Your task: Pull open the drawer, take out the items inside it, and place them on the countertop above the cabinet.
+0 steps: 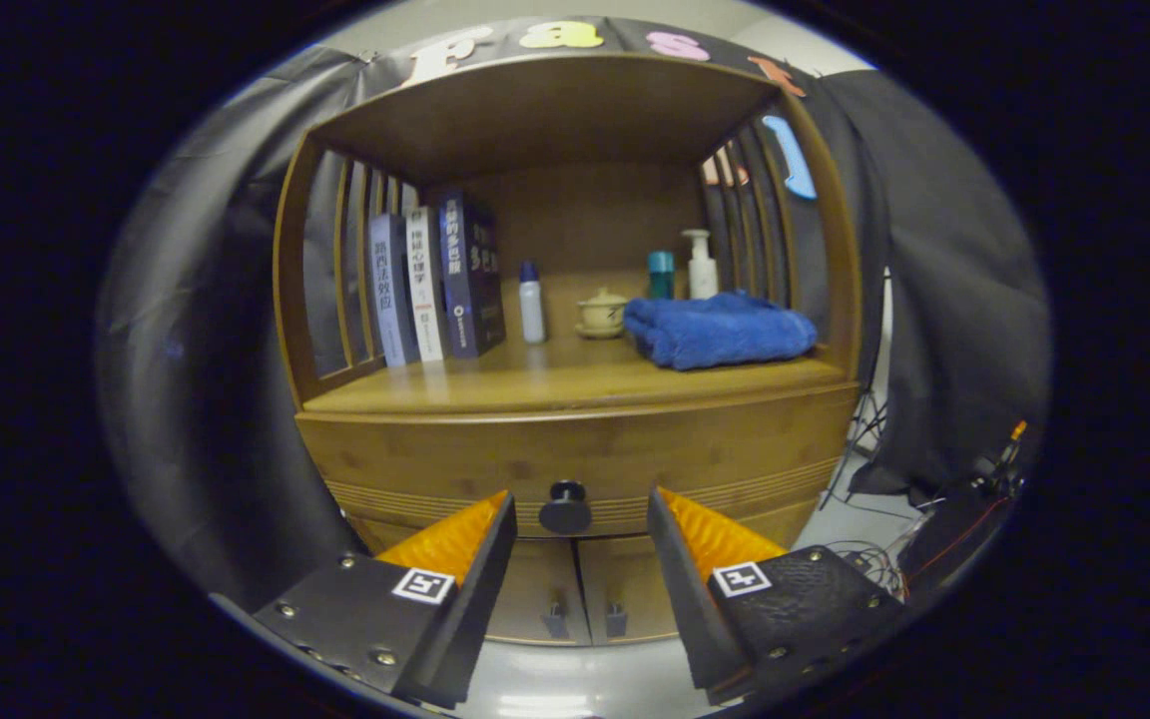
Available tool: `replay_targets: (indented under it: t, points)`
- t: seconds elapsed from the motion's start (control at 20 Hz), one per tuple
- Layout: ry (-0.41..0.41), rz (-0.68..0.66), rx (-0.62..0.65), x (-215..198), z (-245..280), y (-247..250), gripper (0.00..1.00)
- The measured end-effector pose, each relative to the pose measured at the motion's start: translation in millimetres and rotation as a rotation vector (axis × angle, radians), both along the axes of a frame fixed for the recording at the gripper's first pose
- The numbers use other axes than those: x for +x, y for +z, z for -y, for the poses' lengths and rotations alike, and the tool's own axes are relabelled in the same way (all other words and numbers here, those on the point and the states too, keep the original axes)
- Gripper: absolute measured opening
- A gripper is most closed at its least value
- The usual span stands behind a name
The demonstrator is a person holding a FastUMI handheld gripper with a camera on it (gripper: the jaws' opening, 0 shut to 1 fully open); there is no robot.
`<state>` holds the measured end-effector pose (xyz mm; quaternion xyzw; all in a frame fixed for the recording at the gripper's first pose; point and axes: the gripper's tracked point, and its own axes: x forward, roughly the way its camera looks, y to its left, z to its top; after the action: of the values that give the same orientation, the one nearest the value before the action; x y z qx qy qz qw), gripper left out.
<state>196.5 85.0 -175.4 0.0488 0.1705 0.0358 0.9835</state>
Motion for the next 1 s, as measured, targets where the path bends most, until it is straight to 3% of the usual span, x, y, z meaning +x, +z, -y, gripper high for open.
replay_targets:
  t: [0.2, 0.3, 0.35, 0.45, 0.55, 0.8, 1.0]
  points:
    - [-0.002, -0.090, -0.012, 35, -7, -40, 0.79]
    - [0.003, -0.123, -0.032, 46, -7, -54, 0.60]
    - [0.015, -0.133, -0.031, 51, -12, -60, 0.59]
    - [0.022, -0.119, -0.050, 48, -12, -55, 0.43]
    - [0.021, -0.118, -0.057, 48, -13, -56, 0.43]
    - [0.009, -0.128, -0.068, 45, -14, -58, 0.30]
    - [0.002, -0.135, -0.063, 34, -14, -58, 0.30]
